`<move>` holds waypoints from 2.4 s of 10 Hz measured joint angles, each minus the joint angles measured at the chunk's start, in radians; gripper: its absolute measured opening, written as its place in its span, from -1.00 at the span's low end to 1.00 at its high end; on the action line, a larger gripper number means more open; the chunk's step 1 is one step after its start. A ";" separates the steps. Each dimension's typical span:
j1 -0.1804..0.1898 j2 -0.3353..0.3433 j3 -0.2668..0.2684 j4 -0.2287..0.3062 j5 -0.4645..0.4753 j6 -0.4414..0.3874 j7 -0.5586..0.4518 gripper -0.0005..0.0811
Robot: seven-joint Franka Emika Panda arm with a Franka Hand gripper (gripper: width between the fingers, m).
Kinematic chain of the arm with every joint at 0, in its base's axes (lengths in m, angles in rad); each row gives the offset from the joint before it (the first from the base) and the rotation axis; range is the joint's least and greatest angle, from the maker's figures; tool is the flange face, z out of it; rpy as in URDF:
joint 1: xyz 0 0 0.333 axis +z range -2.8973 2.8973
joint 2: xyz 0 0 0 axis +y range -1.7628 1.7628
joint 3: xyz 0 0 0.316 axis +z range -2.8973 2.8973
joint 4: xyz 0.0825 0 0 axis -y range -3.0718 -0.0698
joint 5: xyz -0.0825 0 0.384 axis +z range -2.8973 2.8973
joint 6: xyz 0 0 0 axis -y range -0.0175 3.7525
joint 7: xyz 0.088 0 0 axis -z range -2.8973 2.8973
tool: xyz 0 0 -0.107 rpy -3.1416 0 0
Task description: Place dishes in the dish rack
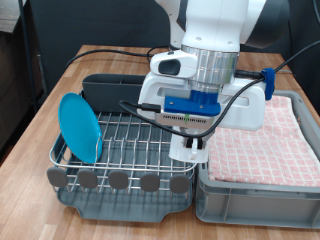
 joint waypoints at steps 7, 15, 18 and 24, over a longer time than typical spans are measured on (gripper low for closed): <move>-0.068 0.094 0.050 0.056 0.068 0.013 -0.079 -0.81; -0.145 0.210 0.110 0.169 0.108 -0.045 -0.136 -0.81; -0.149 0.236 0.110 0.241 0.108 -0.180 -0.136 -0.28; -0.148 0.244 0.111 0.339 0.105 -0.333 -0.134 0.83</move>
